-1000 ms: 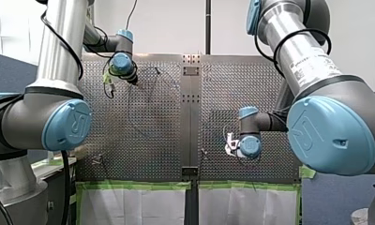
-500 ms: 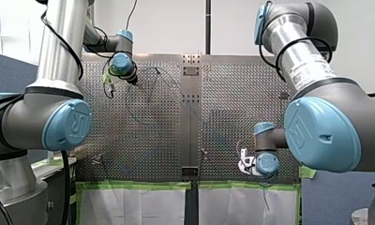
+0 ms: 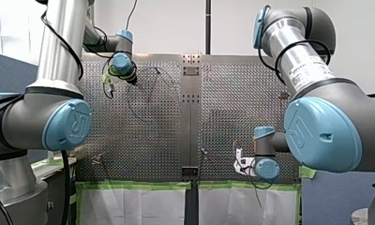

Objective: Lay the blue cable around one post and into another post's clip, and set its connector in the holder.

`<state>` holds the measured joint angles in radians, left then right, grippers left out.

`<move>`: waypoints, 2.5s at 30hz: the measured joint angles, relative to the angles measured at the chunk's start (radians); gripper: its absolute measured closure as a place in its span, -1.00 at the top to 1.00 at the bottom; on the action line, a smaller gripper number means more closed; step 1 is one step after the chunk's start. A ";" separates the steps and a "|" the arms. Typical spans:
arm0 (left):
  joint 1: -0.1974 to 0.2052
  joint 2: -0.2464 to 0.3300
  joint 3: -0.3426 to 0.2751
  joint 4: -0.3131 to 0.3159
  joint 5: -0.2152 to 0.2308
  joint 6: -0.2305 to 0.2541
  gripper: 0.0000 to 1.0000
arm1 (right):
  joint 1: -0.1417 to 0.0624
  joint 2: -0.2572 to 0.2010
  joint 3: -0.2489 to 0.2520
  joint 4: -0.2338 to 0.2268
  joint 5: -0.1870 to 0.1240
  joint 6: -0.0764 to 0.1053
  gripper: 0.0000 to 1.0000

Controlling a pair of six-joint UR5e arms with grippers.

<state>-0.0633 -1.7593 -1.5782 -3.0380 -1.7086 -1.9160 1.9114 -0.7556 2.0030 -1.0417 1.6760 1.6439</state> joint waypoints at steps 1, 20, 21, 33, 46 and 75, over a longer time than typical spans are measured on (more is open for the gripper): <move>0.000 0.000 0.000 0.000 0.000 0.000 1.00 | -0.001 0.000 -0.004 -0.006 -0.009 0.000 -0.60; 0.004 0.000 0.000 -0.001 0.000 -0.004 1.00 | -0.019 0.109 -0.016 -0.087 -0.069 -0.024 -0.60; 0.005 0.000 0.000 -0.001 0.000 -0.004 1.00 | -0.020 0.120 -0.016 -0.097 -0.068 -0.024 -0.60; 0.012 0.000 0.000 -0.001 0.001 -0.005 1.00 | -0.021 0.235 -0.047 -0.173 -0.043 -0.025 -0.60; 0.018 0.000 0.000 0.001 0.003 -0.011 1.00 | -0.020 0.332 -0.080 -0.124 -0.016 -0.079 -0.60; 0.014 0.000 -0.001 0.012 0.061 -0.099 1.00 | -0.023 0.071 -0.094 0.087 -0.082 -0.035 -0.60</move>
<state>-0.0497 -1.7593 -1.5790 -3.0258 -1.6480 -2.0153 1.8885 -0.6843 1.9092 -0.9552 1.5937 1.6086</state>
